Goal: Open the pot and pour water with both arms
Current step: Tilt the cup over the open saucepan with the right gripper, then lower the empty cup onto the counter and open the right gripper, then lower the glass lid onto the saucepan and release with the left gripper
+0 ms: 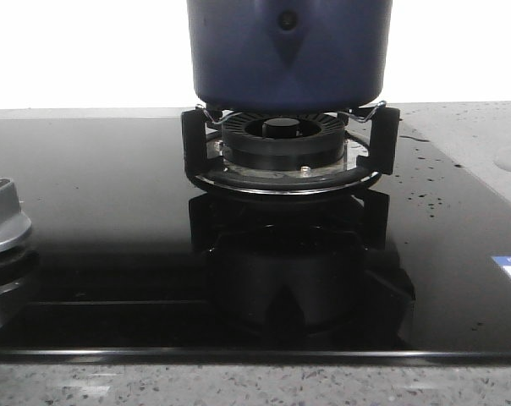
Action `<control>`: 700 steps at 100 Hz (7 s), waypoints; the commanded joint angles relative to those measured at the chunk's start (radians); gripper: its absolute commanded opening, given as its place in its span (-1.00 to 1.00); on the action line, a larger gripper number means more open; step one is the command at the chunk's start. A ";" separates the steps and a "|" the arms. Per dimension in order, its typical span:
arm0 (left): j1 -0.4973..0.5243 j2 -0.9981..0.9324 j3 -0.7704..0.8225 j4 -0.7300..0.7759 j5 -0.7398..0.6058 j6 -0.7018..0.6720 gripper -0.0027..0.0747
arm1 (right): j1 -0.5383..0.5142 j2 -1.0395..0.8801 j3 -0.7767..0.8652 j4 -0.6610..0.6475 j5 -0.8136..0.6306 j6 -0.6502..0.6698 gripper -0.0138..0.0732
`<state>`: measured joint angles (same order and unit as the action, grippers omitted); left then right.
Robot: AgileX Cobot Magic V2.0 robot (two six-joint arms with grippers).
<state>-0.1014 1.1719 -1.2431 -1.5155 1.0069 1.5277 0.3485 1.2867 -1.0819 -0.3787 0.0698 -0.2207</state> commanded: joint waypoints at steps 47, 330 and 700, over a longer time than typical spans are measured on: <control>0.003 0.027 -0.030 -0.137 -0.037 -0.006 -0.36 | 0.034 0.102 -0.178 -0.298 -0.009 -0.004 0.32; -0.223 0.213 -0.075 -0.151 -0.106 0.130 -0.36 | -0.221 -0.195 -0.006 -0.404 0.222 0.592 0.32; -0.126 0.193 -0.137 -0.089 -0.117 0.079 -0.98 | -0.404 -0.573 0.559 -0.075 -0.353 0.592 -0.83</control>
<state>-0.2461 1.4583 -1.3949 -1.5686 0.8788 1.6398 -0.0562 0.7582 -0.4974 -0.4590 -0.2845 0.3701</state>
